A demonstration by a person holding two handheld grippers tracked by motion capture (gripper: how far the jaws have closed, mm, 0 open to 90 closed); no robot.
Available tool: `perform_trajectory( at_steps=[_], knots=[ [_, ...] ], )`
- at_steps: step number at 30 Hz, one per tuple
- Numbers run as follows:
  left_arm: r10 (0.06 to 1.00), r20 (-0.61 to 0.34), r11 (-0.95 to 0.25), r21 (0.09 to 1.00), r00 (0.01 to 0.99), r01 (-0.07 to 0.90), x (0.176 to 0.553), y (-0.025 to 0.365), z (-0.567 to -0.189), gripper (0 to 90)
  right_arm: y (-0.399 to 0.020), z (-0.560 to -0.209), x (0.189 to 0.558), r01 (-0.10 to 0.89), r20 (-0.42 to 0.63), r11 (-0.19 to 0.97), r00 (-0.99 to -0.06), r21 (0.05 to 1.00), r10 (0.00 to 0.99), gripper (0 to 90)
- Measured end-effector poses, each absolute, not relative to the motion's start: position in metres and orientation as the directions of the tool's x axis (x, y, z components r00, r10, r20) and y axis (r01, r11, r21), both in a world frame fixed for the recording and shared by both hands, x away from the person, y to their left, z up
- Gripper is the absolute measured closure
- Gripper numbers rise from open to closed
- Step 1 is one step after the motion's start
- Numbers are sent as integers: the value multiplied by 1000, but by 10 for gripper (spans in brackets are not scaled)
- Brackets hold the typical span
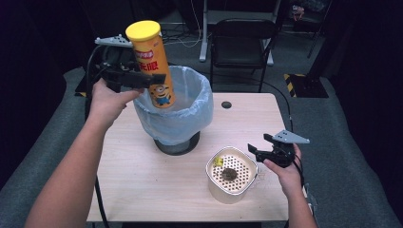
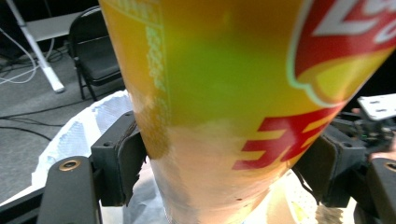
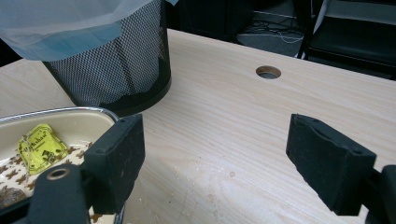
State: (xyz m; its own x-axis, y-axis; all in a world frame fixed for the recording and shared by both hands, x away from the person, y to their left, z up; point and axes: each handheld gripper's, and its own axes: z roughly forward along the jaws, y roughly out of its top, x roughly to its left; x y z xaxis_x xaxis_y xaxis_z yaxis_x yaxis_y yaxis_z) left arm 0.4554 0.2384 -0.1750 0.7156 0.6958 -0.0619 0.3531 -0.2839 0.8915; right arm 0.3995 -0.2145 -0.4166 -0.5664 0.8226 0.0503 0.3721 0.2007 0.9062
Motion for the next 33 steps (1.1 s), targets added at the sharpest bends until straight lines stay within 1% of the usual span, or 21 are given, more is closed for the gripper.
perform_trajectory(
  at_steps=[6,8,12,15,20,26,27,28,29,30,31,33],
  knots=[
    [728,-50,-280,889,684,363,472,233,-188,242,-214,-417,400,372,49,201,-564,906,824,192],
    [741,-48,-279,885,670,372,483,228,-197,242,-214,-418,400,372,49,203,-567,906,822,192],
    [746,-43,-276,888,665,367,491,226,-207,242,-213,-420,401,375,48,207,-569,903,821,192],
    [748,-60,-257,892,660,372,499,226,-217,241,-212,-422,402,380,46,214,-572,900,819,192],
    [773,-69,-284,850,630,443,513,223,-241,241,-212,-421,402,377,46,212,-573,902,818,192],
    [793,-63,-302,823,606,481,523,224,-250,239,-213,-422,402,383,53,205,-566,901,823,192],
    [799,-75,-291,820,597,492,525,223,-251,236,-212,-423,402,378,46,214,-572,901,819,192],
    [805,-106,-262,819,584,510,526,222,-253,228,-212,-423,402,377,45,213,-571,901,820,192],
    [804,-123,-250,817,581,519,527,223,-253,183,-211,-423,402,380,48,212,-572,900,819,192],
    [804,-123,-250,817,581,519,527,223,-253,152,-211,-423,402,380,49,212,-573,900,818,192],
    [806,-133,-242,815,576,527,528,224,-253,143,-212,-424,402,381,50,210,-572,901,819,192],
    [819,-106,-252,816,564,520,527,225,-253,133,-212,-424,402,380,50,210,-572,901,819,192]
  ],
)
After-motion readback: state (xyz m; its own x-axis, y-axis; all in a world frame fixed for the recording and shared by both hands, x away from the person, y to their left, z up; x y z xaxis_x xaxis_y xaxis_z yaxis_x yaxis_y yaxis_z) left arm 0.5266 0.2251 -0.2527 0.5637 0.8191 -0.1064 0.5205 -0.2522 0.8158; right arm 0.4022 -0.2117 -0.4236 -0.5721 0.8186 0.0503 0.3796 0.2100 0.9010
